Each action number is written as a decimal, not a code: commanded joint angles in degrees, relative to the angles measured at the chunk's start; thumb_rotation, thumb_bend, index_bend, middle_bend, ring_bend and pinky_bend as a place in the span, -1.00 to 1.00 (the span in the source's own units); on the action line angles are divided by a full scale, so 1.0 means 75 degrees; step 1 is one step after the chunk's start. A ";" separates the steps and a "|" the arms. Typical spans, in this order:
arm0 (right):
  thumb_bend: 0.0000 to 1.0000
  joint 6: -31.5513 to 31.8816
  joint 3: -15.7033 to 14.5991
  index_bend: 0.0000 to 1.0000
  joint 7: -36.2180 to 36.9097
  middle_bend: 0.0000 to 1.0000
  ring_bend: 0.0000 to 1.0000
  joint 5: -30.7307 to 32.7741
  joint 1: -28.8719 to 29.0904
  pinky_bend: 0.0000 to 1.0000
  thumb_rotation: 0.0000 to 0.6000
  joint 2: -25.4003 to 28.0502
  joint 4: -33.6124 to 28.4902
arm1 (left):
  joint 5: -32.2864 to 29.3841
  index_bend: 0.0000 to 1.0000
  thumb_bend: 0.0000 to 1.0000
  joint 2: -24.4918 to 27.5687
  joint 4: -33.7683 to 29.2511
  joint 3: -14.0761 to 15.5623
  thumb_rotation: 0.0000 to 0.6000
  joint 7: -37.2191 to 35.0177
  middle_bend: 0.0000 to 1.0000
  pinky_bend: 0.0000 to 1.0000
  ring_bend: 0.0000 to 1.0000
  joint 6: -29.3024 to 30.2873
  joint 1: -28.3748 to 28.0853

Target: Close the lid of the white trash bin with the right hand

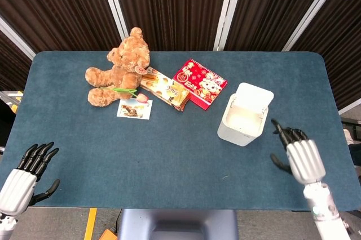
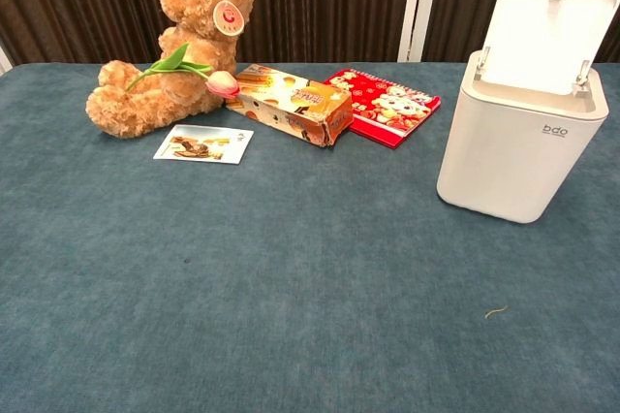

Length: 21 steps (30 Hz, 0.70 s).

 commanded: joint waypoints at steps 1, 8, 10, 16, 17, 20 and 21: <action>-0.27 -0.1503 0.1835 -1.00 -0.1974 1.00 1.00 0.3282 0.1522 1.00 1.00 0.0529 -0.1186 | -0.0058 -0.99 -0.25 0.0007 -0.0020 -0.0022 1.00 0.0012 -0.85 -0.97 -1.00 -0.0087 -0.0043; -0.27 -0.2487 0.2560 -0.79 -0.3899 1.00 1.00 0.7004 0.3365 1.00 1.00 0.0834 -0.1110 | -0.0166 -0.99 -0.26 0.0047 -0.0089 -0.0001 1.00 0.0086 -0.86 -0.97 -1.00 -0.0302 -0.0083; -0.27 -0.2788 0.2507 -0.74 -0.4305 1.00 1.00 0.8043 0.3860 1.00 1.00 0.0912 -0.0967 | -0.0189 -0.99 -0.26 0.0062 -0.0121 0.0003 1.00 0.0113 -0.86 -0.97 -1.00 -0.0346 -0.0090; -0.27 -0.3462 0.2117 -0.60 -0.4794 1.00 1.00 0.9786 0.4781 1.00 1.00 0.1072 -0.0666 | -0.0223 -0.99 -0.26 0.0077 -0.0144 -0.0009 1.00 0.0134 -0.86 -0.97 -1.00 -0.0374 -0.0095; -0.27 -0.3640 0.2009 -0.57 -0.4770 1.00 1.00 0.9932 0.4867 1.00 1.00 0.1121 -0.0656 | -0.0233 -0.99 -0.26 0.0074 -0.0140 -0.0014 1.00 0.0131 -0.86 -0.97 -1.00 -0.0375 -0.0093; -0.27 -0.4096 0.1747 -0.51 -0.4606 1.00 1.00 1.0116 0.4977 1.00 1.00 0.1331 -0.0740 | -0.0257 -0.99 -0.26 0.0070 -0.0140 -0.0026 1.00 0.0133 -0.86 -0.97 -1.00 -0.0381 -0.0093; -0.27 -0.4156 0.1677 -0.50 -0.4539 1.00 1.00 1.0039 0.4975 1.00 1.00 0.1396 -0.0784 | -0.0262 -0.99 -0.26 0.0069 -0.0140 -0.0027 1.00 0.0132 -0.86 -0.97 -1.00 -0.0382 -0.0091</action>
